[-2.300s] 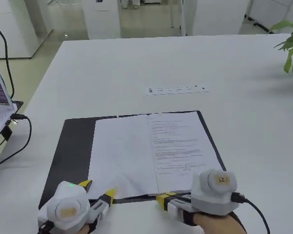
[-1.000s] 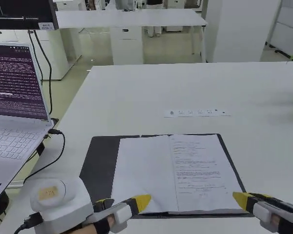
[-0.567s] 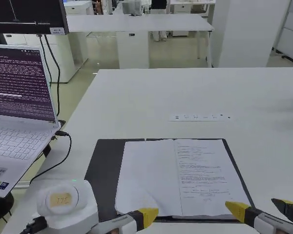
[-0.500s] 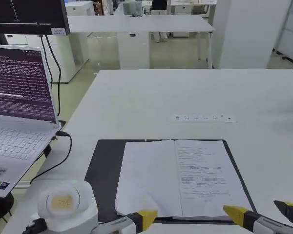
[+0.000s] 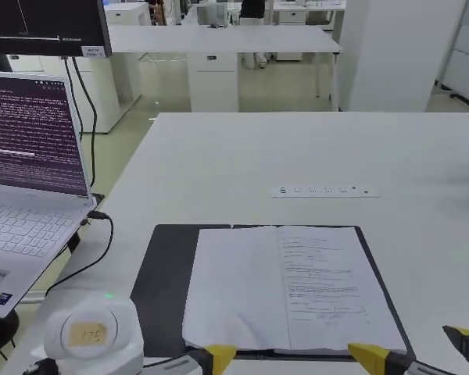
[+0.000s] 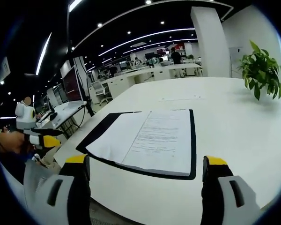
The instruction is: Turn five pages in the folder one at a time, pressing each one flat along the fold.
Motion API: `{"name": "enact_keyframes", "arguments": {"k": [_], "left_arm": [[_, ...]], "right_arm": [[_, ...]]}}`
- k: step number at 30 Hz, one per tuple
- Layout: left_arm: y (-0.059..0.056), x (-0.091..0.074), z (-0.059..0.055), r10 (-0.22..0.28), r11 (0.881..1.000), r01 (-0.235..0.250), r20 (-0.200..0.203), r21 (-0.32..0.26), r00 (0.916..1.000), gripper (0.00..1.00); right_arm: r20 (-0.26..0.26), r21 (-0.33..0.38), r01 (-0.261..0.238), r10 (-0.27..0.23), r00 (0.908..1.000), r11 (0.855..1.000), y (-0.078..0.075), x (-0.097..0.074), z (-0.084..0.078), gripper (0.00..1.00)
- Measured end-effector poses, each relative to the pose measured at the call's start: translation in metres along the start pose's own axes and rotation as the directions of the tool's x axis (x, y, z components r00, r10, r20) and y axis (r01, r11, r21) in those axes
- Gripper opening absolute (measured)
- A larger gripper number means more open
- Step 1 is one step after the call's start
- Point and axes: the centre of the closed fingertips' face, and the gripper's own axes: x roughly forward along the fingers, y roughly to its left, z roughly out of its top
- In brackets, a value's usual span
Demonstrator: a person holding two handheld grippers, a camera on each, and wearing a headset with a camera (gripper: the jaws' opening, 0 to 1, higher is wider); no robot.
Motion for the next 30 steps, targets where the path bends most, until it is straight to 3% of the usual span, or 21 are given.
{"name": "enact_keyframes", "arguments": {"k": [4, 7, 14, 16, 27, 30], "left_arm": [[-0.006, 0.012, 0.007, -0.016, 1.000, 0.016, 0.012, 0.012, 0.9998, 0.99], [-0.016, 0.025, 0.011, -0.046, 0.999, 0.045, 0.008, 0.023, 0.9989, 0.99], [-0.055, 0.070, 0.008, -0.133, 0.989, 0.135, -0.040, 0.054, 0.9903, 0.99], [-0.067, 0.082, 0.006, -0.151, 0.986, 0.155, -0.060, 0.069, 0.9868, 0.95], [-0.124, 0.140, -0.005, -0.230, 0.960, 0.243, -0.106, 0.139, 0.9675, 0.88], [-0.135, 0.151, -0.008, -0.241, 0.954, 0.257, -0.116, 0.155, 0.9635, 0.87]], "right_arm": [[0.008, 0.007, -0.005, 0.005, 1.0000, 1.000, 0.000, 0.001, -0.001, 0.98], [0.005, 0.008, -0.007, 0.007, 1.0000, 1.000, 0.000, 0.002, -0.003, 0.97], [0.003, 0.032, -0.033, 0.033, 0.9995, 0.999, -0.001, 0.006, -0.005, 0.95], [0.009, 0.047, -0.037, 0.037, 0.9993, 0.998, -0.003, 0.007, -0.004, 0.95], [-0.006, 0.063, -0.046, 0.047, 0.9989, 0.997, -0.019, 0.015, -0.004, 0.96], [-0.004, 0.075, -0.042, 0.042, 0.9991, 0.996, -0.026, 0.017, -0.005, 0.95]]}}
